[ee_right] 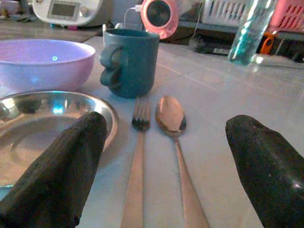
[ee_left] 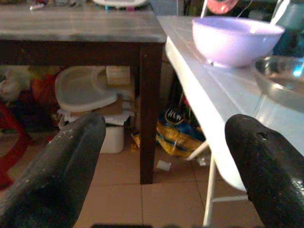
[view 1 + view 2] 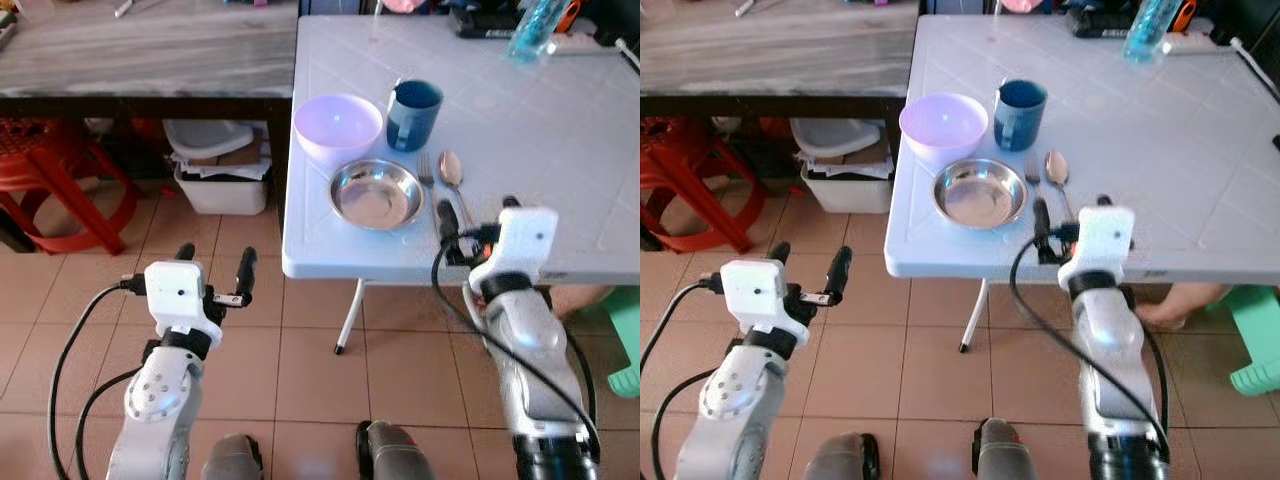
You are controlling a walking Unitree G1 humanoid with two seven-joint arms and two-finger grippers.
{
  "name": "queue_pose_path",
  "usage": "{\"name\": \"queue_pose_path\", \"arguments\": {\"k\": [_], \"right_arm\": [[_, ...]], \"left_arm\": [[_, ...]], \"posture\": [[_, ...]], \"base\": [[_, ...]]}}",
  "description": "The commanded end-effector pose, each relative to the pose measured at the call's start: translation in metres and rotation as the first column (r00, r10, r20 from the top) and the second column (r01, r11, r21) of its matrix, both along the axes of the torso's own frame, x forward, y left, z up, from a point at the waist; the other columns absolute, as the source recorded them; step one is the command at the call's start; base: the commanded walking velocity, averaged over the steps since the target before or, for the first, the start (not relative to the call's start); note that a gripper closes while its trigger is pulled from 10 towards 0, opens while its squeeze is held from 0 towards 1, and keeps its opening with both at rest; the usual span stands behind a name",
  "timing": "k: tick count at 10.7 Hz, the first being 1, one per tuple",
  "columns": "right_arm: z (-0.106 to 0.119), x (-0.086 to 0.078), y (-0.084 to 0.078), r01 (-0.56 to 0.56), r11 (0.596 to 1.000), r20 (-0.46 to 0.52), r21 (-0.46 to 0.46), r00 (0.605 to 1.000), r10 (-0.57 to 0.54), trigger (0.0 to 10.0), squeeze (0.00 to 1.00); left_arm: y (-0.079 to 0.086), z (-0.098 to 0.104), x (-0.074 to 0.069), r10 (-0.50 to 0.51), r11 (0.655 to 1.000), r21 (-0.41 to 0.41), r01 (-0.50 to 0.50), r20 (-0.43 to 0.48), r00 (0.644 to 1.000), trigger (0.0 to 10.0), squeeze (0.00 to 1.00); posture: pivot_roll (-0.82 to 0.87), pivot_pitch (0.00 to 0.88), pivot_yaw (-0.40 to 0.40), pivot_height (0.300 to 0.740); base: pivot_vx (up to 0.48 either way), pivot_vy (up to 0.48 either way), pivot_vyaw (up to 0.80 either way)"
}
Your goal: Setting the table
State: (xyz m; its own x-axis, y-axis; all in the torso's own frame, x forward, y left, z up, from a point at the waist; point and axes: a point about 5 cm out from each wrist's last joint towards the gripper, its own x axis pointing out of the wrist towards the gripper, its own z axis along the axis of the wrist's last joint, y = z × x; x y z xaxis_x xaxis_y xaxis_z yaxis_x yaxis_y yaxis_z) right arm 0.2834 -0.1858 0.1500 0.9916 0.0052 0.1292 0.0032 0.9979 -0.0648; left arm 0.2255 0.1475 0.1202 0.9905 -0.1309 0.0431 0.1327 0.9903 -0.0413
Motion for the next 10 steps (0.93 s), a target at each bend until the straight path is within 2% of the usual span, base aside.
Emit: {"name": "queue_pose_path", "arguments": {"k": [1,2,3,6,7,8,10], "right_arm": [[-0.002,0.002,-0.003,0.001,0.999,-0.022,0.036,1.0,0.0,10.0,1.0],[0.0,0.005,0.0,-0.016,0.997,-0.026,0.072,1.0,0.018,10.0,1.0],[0.002,0.009,0.009,-0.071,0.988,-0.032,0.139,0.997,0.076,10.0,0.0],[0.013,0.014,0.022,-0.155,0.964,-0.009,0.216,0.987,0.16,10.0,0.0],[0.012,0.015,0.023,-0.154,0.945,-0.034,0.288,0.985,0.171,10.0,0.0],[0.011,0.014,0.024,-0.16,0.944,-0.042,0.288,0.983,0.179,10.0,0.0],[0.004,0.009,0.029,-0.157,0.923,-0.081,0.351,0.977,0.196,10.0,0.0]], "left_arm": [[0.001,0.001,-0.003,-0.005,1.0,0.009,0.005,-0.005,1.0,10.0,0.0],[0.002,0.002,-0.004,-0.007,1.0,0.013,0.007,-0.007,1.0,10.0,0.0],[0.003,0.003,-0.006,-0.013,1.0,0.019,0.013,-0.015,1.0,10.0,0.0],[0.004,0.004,-0.008,-0.02,0.999,0.026,0.021,-0.023,1.0,10.0,0.0],[0.004,0.004,-0.009,-0.022,0.999,0.027,0.022,-0.026,0.999,10.0,0.0],[0.004,0.004,-0.009,-0.022,0.999,0.028,0.023,-0.028,0.999,10.0,0.0],[0.003,0.004,-0.009,-0.026,0.999,0.026,0.027,-0.032,0.999,10.0,0.0]], "posture": [[0.01,0.229,0.027,0.74],[0.02,0.239,0.032,0.74],[0.03,0.247,0.038,0.74],[0.03,0.257,0.047,0.74],[0.03,0.26,0.045,0.74],[0.03,0.262,0.044,0.74],[0.03,0.265,0.044,0.74]], "base": [[0.0,0.0,0.0],[0.0,0.0,0.0],[0.0,0.0,0.0],[0.0,0.0,0.0],[0.0,0.0,0.0],[0.0,0.0,0.0],[0.0,0.0,0.0]]}}
